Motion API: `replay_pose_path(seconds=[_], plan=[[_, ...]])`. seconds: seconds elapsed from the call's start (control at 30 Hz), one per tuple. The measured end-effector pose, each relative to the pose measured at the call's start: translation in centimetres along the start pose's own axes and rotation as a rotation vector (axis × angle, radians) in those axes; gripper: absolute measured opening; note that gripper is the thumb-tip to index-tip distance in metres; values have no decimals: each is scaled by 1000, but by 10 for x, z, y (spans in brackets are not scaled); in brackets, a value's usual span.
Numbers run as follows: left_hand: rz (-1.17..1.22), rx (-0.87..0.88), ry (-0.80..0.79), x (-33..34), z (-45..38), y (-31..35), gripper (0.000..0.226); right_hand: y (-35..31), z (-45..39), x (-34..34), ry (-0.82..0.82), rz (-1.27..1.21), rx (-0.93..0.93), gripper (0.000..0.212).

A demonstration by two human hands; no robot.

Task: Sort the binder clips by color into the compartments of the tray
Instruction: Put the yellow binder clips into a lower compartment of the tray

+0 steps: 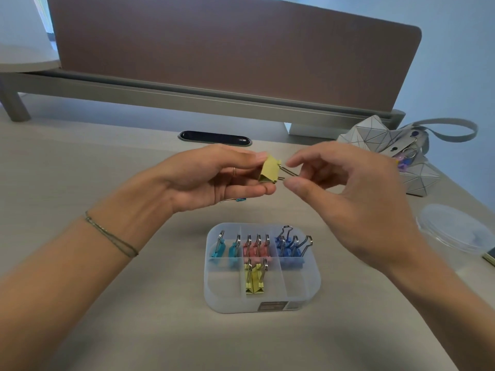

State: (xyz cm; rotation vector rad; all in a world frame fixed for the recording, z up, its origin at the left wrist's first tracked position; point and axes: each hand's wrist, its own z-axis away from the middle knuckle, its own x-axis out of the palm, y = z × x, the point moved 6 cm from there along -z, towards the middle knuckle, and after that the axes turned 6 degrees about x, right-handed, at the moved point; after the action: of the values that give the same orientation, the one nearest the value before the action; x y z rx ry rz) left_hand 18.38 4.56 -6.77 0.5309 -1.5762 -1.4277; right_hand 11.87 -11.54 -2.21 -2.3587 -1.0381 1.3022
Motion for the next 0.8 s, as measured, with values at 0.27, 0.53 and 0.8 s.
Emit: replay_pose_path(seconds=[0.27,0.53,0.8], plan=[[-24,-34,-72,2,-3,-6,25,11,2,6,-92,-42,11,20],[-567,109,14,-18,-4,10,24,3,2,1,-372,-238,127,6],[-830,126,284,-66,-20,2,15,11,26,45,-744,109,204,8]])
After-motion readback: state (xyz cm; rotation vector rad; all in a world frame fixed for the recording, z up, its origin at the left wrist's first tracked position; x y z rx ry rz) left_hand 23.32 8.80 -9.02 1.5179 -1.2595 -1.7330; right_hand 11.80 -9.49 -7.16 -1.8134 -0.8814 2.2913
